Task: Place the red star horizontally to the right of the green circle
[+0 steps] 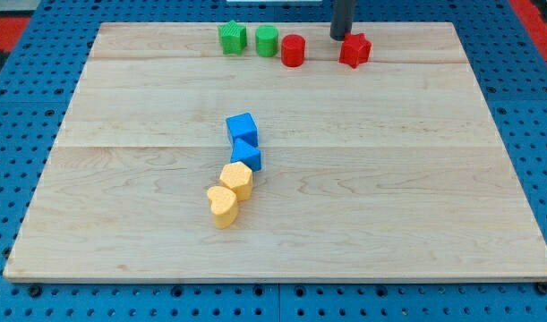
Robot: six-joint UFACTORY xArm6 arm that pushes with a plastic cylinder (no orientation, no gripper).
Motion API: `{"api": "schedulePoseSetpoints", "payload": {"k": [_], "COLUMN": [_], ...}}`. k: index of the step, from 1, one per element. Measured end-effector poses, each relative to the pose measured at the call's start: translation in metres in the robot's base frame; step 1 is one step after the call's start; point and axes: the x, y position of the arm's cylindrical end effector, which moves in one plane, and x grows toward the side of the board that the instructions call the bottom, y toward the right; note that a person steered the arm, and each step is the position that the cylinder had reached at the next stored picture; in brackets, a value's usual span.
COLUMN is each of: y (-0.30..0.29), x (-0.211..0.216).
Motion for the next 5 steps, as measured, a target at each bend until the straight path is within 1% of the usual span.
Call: {"api": "schedulePoseSetpoints", "payload": {"k": [1,2,3,4,5], "y": [0.005,0.038,0.084,0.097,0.067], "x": [0.006,0.005,0.005,0.028,0.044]}}
